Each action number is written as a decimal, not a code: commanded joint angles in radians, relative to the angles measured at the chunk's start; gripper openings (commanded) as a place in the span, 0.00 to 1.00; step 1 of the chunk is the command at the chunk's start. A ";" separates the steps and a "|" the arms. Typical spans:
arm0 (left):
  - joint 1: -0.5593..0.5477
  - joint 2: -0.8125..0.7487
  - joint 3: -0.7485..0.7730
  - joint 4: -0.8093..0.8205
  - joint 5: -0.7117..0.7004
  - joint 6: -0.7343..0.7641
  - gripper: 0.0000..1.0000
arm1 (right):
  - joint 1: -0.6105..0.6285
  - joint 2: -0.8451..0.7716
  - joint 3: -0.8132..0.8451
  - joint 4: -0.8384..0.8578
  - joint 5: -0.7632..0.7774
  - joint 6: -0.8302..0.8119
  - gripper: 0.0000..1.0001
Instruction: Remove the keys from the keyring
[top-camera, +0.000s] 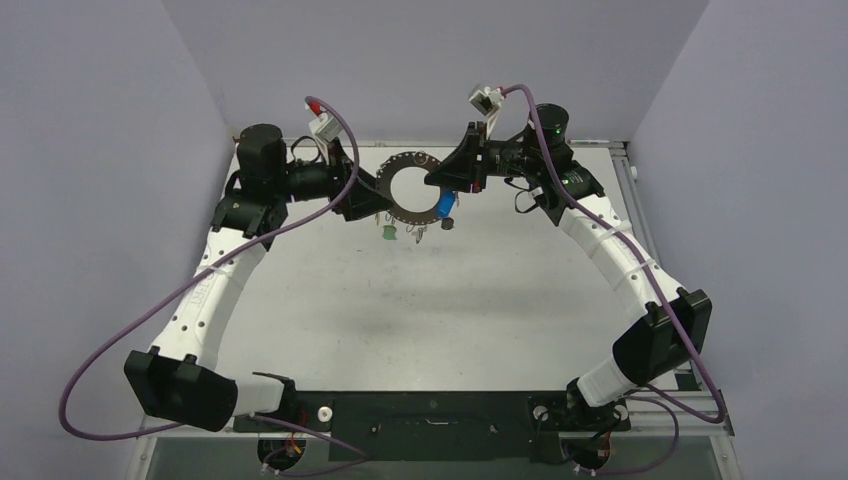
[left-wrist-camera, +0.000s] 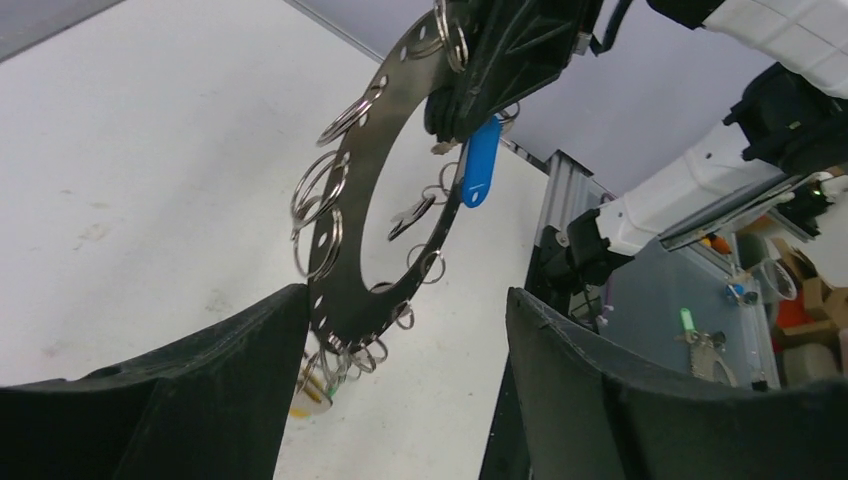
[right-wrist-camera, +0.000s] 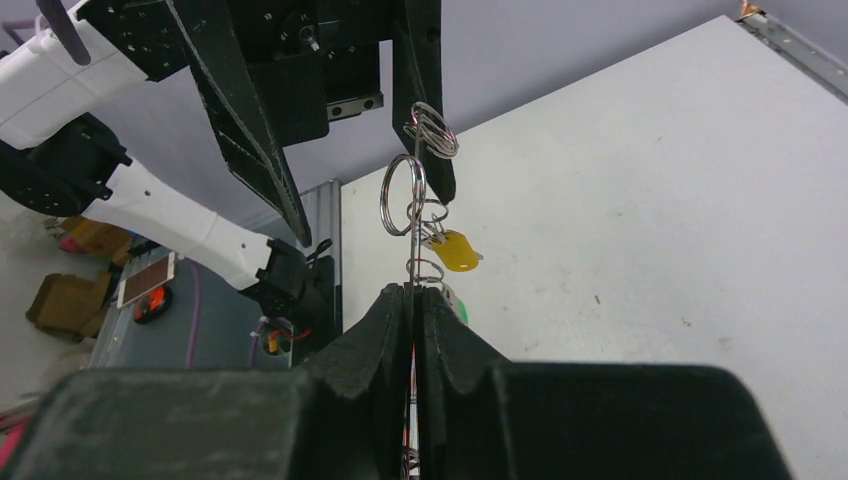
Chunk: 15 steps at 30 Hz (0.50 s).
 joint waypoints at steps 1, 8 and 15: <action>-0.062 -0.034 -0.033 0.109 0.017 -0.067 0.66 | 0.017 -0.060 0.012 0.041 -0.103 0.022 0.05; -0.082 -0.047 -0.105 0.346 0.043 -0.327 0.28 | 0.025 -0.066 0.007 0.062 -0.139 0.061 0.05; -0.082 -0.066 -0.128 0.344 -0.009 -0.477 0.00 | -0.006 -0.033 0.006 0.146 -0.106 0.156 0.19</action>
